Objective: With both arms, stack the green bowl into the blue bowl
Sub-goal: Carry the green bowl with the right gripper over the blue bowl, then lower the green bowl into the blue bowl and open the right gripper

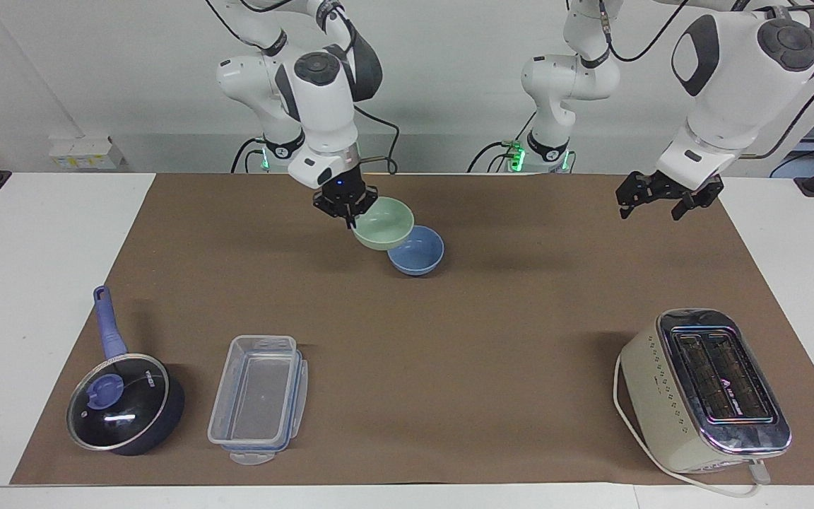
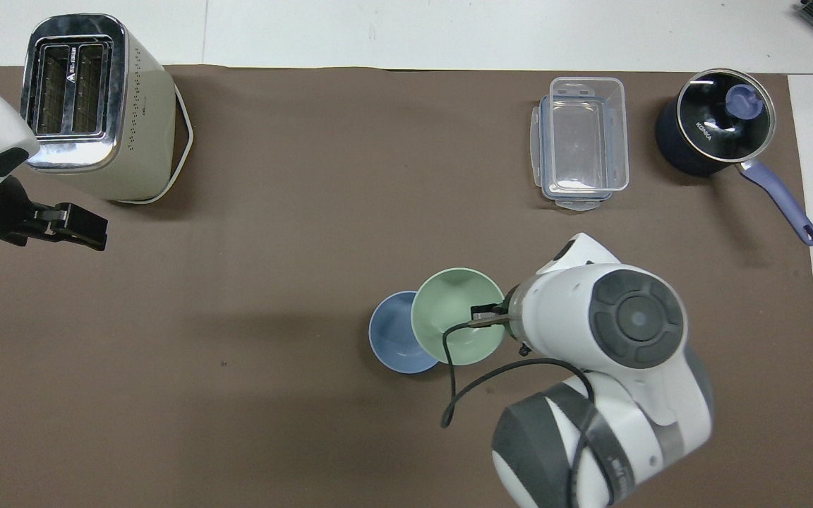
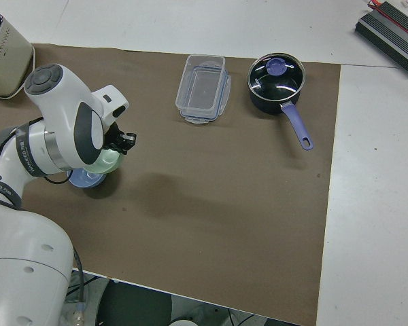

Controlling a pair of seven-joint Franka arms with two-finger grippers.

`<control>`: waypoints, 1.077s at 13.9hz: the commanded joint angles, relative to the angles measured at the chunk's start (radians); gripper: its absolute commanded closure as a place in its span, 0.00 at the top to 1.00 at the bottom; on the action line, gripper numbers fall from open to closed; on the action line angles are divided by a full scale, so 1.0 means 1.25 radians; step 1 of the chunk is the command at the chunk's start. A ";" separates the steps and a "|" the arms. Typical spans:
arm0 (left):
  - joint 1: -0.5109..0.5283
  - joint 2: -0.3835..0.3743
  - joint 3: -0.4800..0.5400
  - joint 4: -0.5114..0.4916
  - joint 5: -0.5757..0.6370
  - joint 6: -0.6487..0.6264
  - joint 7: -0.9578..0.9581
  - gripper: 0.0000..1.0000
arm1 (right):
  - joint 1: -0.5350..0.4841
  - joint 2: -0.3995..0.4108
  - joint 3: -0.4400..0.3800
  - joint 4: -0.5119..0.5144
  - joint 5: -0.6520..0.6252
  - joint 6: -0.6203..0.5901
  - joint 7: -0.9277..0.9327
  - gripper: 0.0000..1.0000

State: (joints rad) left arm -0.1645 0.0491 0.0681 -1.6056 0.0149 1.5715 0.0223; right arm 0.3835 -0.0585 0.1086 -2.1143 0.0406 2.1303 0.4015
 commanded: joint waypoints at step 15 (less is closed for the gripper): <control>0.008 -0.012 -0.004 -0.014 0.011 0.002 0.009 1.00 | 0.061 0.119 -0.002 -0.017 0.090 0.091 0.018 0.00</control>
State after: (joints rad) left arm -0.1645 0.0491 0.0681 -1.6056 0.0149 1.5715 0.0223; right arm 0.4575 0.0893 0.1079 -2.1219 0.1207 2.2148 0.4589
